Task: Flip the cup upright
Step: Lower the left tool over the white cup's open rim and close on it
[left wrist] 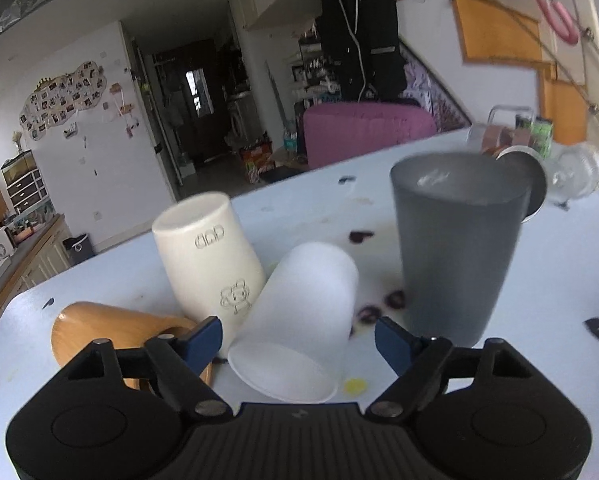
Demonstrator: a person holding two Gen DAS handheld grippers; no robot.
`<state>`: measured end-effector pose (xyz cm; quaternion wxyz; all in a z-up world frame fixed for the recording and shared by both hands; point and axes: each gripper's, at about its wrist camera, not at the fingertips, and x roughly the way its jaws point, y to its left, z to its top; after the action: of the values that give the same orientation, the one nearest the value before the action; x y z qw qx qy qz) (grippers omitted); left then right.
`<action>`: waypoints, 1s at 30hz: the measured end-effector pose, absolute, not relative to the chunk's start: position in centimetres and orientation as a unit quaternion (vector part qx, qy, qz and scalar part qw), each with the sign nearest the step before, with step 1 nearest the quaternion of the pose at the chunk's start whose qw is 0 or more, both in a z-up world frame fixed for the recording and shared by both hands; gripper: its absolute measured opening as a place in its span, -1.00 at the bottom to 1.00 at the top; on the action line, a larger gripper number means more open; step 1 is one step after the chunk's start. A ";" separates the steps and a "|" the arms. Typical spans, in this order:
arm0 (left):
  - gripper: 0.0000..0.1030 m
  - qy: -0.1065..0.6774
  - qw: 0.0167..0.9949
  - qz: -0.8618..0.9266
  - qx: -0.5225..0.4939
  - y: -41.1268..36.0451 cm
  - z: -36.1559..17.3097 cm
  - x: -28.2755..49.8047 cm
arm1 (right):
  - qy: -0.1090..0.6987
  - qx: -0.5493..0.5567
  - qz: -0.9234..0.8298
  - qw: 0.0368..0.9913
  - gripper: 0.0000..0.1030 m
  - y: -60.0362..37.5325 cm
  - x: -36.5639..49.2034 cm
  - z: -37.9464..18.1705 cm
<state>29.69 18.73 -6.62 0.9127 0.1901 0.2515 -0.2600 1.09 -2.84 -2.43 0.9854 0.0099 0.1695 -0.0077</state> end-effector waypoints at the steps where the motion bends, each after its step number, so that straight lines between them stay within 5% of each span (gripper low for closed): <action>1: 0.58 0.256 0.911 -0.258 0.195 18.7 -6.9 29.8 | 0.170 0.011 -0.008 0.985 1.00 -2.9 1.1 -2.5; 8: 0.39 0.259 0.911 -0.244 0.207 18.5 -7.5 30.0 | 0.171 0.014 -0.007 0.985 1.00 -2.9 1.0 -2.6; 17: 0.36 0.276 0.916 -0.211 0.201 18.8 -7.0 28.2 | 0.169 0.017 -0.004 0.985 1.00 -2.9 0.9 -2.5; 30: 0.36 0.304 0.915 -0.214 0.159 22.3 -6.1 16.0 | 0.165 0.033 0.023 0.985 1.00 -2.7 1.1 -2.6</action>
<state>15.97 22.26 -6.12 0.9147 0.1588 0.3036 -0.2141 1.08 -2.74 -2.59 0.9855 0.0326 0.1650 0.0227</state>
